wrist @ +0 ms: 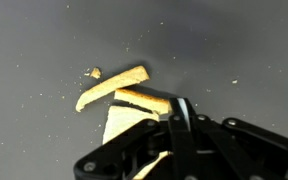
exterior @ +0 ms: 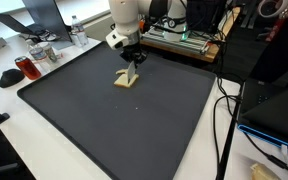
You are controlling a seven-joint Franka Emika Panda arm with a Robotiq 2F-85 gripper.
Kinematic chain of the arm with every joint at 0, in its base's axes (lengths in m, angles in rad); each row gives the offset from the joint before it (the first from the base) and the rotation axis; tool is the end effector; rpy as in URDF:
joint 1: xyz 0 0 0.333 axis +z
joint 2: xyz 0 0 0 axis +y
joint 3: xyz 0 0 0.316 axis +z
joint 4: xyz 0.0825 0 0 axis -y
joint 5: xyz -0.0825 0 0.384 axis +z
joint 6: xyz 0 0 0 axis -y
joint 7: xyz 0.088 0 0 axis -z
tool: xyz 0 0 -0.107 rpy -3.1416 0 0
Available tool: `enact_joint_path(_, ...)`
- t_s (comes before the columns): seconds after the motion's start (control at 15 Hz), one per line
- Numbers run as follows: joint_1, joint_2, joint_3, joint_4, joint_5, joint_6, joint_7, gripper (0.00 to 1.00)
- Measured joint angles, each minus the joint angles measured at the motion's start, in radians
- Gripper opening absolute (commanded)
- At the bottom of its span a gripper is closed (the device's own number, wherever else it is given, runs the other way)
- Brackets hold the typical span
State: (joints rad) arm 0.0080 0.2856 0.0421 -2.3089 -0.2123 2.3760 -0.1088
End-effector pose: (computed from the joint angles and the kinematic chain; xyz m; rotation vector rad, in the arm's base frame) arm 0.5008 0.0235 0.2046 2.9718 0.4915 -0.3324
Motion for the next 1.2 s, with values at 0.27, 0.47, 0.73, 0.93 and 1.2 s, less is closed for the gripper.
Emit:
enact_joint_path(0.27,0.011,0.021,-0.001,0.030,0.000,-0.024,0.004,0.01)
enact_joint_path(0.47,0.016,0.036,-0.003,0.048,-0.003,-0.037,0.012,0.01)
enact_joint_path(0.73,0.017,0.051,-0.009,0.065,-0.008,-0.044,0.027,0.01)
enact_joint_path(0.93,0.018,0.056,-0.012,0.070,-0.008,-0.050,0.028,0.01)
enact_joint_path(1.2,0.020,0.071,-0.012,0.079,-0.008,-0.061,0.029,0.01)
